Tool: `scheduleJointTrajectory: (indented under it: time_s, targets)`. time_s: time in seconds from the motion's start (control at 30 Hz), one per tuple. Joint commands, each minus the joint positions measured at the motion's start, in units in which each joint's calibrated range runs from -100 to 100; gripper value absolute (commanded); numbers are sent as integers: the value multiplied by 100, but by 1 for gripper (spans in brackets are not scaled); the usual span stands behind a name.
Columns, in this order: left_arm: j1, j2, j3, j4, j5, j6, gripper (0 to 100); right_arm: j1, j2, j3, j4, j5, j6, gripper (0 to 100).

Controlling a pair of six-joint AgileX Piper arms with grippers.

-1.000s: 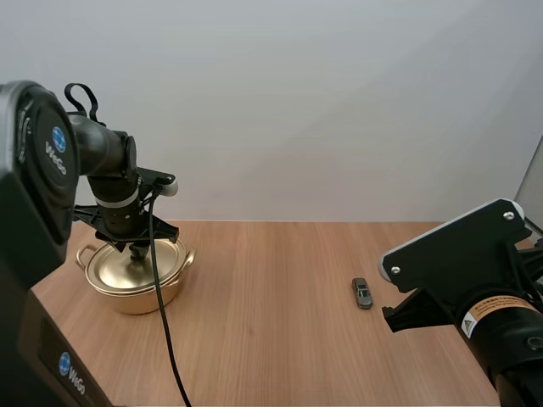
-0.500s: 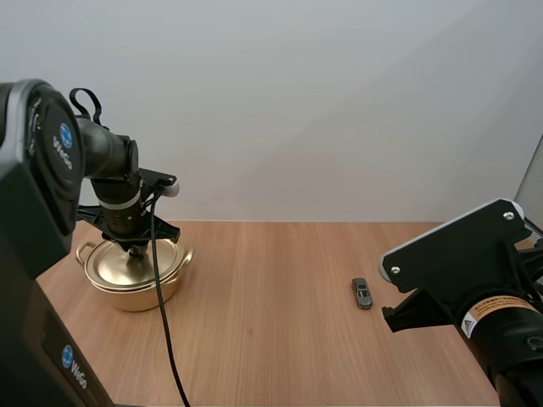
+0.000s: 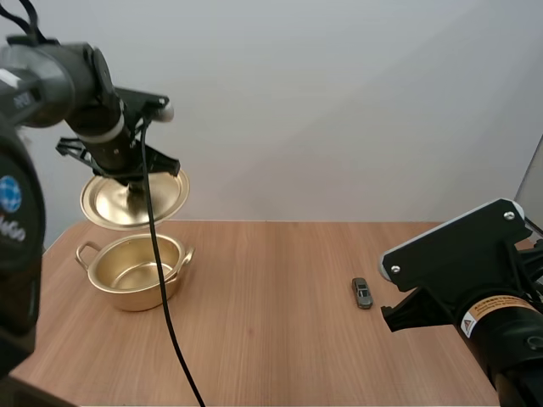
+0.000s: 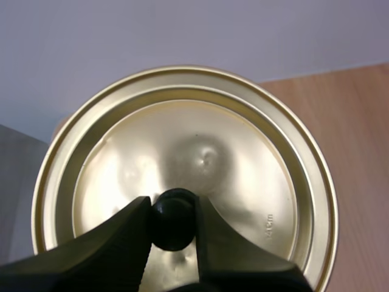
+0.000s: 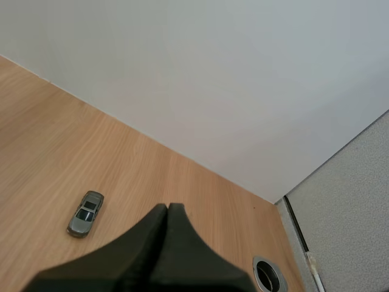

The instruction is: Open the pot, put the car inside, and close it

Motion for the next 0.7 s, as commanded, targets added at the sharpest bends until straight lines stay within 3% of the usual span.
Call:
scheduleJointTrajectory:
  time_s: [0.0, 0.27, 0.43, 0.67]
  targets:
    - [2, -567, -1182, -319, 525, 15, 0, 1, 127, -1, 59, -66, -1, 0]
    - [2, -1496, -3668, -737, 1464, 169, 0, 1, 1283, -52, 198, -1860, -1, 0]
    - [2, -1501, -5060, -1209, 1923, 241, 0, 1, 2877, -405, 687, -1853, -1, 0]
    - [2, -1489, -5852, -1278, 1923, 241, 0, 1, 4847, -1652, 768, -1131, 147, 0]
